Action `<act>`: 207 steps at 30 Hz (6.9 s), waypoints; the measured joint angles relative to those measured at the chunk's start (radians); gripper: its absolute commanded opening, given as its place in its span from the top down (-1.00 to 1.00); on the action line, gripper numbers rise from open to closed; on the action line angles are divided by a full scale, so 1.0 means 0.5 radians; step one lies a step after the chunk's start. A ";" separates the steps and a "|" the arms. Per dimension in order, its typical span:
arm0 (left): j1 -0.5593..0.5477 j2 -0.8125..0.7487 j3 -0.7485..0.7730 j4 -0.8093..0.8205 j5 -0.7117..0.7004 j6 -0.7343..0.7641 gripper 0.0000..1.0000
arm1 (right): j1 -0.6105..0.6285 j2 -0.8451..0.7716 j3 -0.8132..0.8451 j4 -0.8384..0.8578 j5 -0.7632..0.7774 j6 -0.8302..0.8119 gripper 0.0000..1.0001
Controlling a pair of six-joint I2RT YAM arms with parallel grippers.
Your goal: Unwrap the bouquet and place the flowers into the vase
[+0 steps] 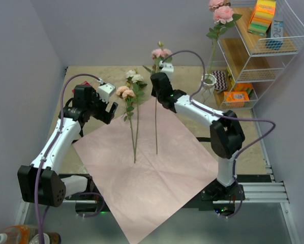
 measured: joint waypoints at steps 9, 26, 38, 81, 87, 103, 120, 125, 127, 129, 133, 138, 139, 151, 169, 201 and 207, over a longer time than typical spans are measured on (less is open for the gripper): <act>0.008 0.000 0.000 0.000 0.001 0.001 -0.91 | 0.008 -0.768 0.034 0.807 0.004 -1.089 1.00; 0.010 0.000 0.000 0.001 0.051 0.000 -0.89 | -0.372 -0.744 -0.110 2.543 0.312 -2.534 1.00; 0.019 0.021 0.000 0.002 0.100 0.023 -0.87 | -0.522 -0.571 0.140 2.818 0.369 -2.634 1.00; 0.038 0.111 0.001 -0.058 0.146 0.096 -0.84 | -0.300 -0.513 -0.459 2.911 0.847 -2.985 -0.42; 0.038 0.111 0.013 -0.079 0.150 0.086 -0.84 | 0.124 -0.713 -0.636 2.929 1.002 -2.959 -0.41; 0.051 0.026 0.016 -0.101 0.143 -0.003 -0.99 | 0.434 -0.408 -0.324 0.735 0.328 -1.038 -0.11; 0.062 0.002 0.016 -0.102 0.150 0.001 -0.99 | 0.240 0.470 0.318 0.070 -0.306 -0.484 -0.04; 0.062 0.002 0.016 -0.101 0.150 0.006 -0.99 | 0.188 0.619 0.506 0.015 -0.339 -0.429 0.00; 0.062 0.002 0.016 -0.101 0.150 0.014 -0.99 | 0.181 0.684 0.541 -0.014 -0.363 -0.414 0.01; 0.062 0.002 0.016 -0.101 0.149 0.020 -0.99 | 0.181 0.742 0.558 -0.039 -0.376 -0.401 0.02; 0.063 0.002 0.016 -0.100 0.148 0.022 -0.99 | 0.182 0.819 0.620 -0.092 -0.382 -0.383 0.07; 0.067 0.002 0.016 -0.099 0.147 0.030 -0.99 | 0.183 0.822 0.683 -0.127 -0.399 -0.361 0.20; 0.071 0.002 0.016 -0.099 0.147 0.034 -0.99 | 0.183 0.826 0.690 -0.127 -0.405 -0.358 0.23; 0.077 0.002 0.016 -0.100 0.143 0.043 -0.98 | 0.171 0.916 0.761 -0.110 -0.417 -0.324 0.73; 0.087 0.002 0.016 -0.101 0.146 0.052 -0.95 | 0.096 0.286 0.658 -0.111 -0.235 -0.567 1.00; 0.106 0.030 0.016 -0.098 0.240 0.108 -0.89 | -0.460 -0.479 0.241 2.846 0.215 -2.873 1.00; 0.116 0.037 0.016 -0.095 0.253 0.110 -0.88 | -0.465 -0.494 0.148 2.854 0.211 -2.927 1.00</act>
